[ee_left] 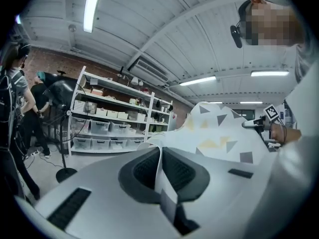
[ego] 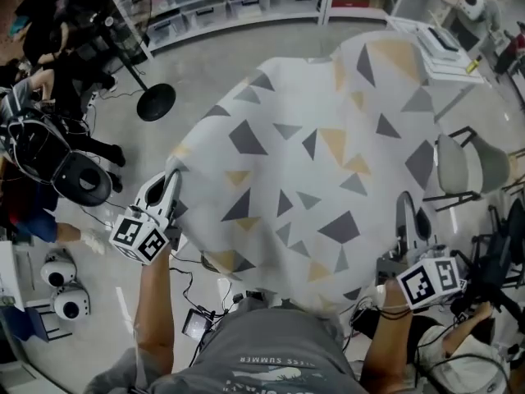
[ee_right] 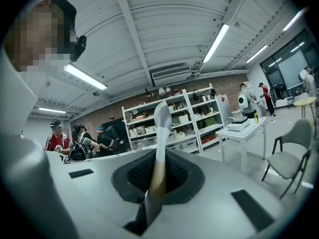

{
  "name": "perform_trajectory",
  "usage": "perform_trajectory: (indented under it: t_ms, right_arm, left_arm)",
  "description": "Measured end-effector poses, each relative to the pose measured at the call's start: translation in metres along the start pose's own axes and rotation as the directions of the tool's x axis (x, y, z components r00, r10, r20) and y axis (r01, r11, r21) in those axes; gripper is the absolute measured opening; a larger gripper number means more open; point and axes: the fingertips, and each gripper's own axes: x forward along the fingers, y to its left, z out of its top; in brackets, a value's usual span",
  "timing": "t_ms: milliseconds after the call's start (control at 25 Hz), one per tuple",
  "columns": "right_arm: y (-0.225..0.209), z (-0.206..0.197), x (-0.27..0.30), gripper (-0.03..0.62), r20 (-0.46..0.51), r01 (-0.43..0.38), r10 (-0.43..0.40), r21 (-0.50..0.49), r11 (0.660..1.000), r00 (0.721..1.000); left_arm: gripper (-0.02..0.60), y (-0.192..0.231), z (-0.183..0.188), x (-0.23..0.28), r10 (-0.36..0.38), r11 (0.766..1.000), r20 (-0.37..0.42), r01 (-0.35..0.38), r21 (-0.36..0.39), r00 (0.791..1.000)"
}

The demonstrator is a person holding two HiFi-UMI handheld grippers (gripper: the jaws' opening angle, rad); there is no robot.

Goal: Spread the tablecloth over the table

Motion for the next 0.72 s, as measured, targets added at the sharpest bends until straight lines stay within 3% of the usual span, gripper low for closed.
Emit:
perform_trajectory:
  t_ms: [200,360,720]
  right_arm:
    - [-0.014,-0.022,0.03,0.014,-0.072,0.024,-0.022,0.02,1.0,0.997]
    - [-0.035,-0.064,0.067,0.014,-0.141,0.043,-0.035,0.049,0.998,0.989]
    - [-0.093,-0.152,0.111,0.014,-0.305,0.085,-0.058,0.076,0.994,0.951]
  left_arm:
    - [0.002,0.018,-0.034,0.026,0.006,0.999,-0.086,-0.009,-0.038,0.996]
    - [0.002,0.039,-0.08,0.057,0.006,0.998,-0.174,-0.016,-0.059,0.985]
    - [0.002,0.045,-0.189,0.107,0.0,0.992,-0.36,-0.046,-0.119,0.933]
